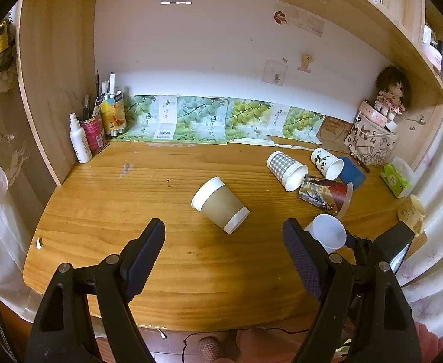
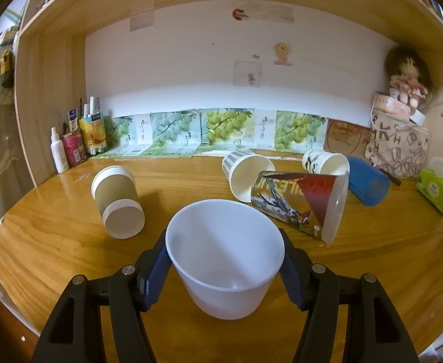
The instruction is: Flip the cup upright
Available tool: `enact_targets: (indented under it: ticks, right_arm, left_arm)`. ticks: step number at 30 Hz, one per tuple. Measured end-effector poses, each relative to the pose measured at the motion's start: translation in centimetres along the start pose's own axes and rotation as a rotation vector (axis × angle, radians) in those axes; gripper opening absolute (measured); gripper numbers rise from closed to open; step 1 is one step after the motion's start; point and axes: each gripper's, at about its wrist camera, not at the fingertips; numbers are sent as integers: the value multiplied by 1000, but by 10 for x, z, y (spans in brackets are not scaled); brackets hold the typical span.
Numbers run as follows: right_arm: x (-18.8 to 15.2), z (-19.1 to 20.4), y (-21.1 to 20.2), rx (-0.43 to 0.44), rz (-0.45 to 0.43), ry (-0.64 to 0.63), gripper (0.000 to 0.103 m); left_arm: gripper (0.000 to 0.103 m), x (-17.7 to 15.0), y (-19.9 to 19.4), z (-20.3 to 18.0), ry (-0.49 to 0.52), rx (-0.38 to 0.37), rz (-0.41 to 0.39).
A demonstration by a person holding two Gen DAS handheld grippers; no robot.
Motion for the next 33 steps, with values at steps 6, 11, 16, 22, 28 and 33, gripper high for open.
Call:
enact_targets:
  ticks: [6, 11, 16, 22, 28, 33]
  right_arm:
    - [1, 5, 0, 21, 25, -25, 70]
    - [-4, 8, 2, 42, 94, -16, 80]
    - [-21, 9, -12, 82, 189, 11, 80]
    - [-43, -5, -41, 84, 272, -15, 80]
    - [-47, -39, -62, 83, 341, 18, 80]
    - [-26, -64, -83, 101, 331, 43, 82]
  left_arm:
    - [83, -6, -2, -1, 15, -3, 18]
    - [84, -16, 1, -2, 22, -26, 64]
    - [84, -28, 17, -7, -12, -53, 147]
    - [83, -37, 34, -35, -2, -36, 214]
    - [83, -43, 40, -67, 6, -39, 224]
    - [84, -41, 24, -92, -7, -54, 155]
Point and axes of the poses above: each gripper's, at about its wrist camera, not at the fingertips, and y roughly the way its jaws point, z to its left, x to its top, and after that the axes turned 7 degrees about -y, right-handed
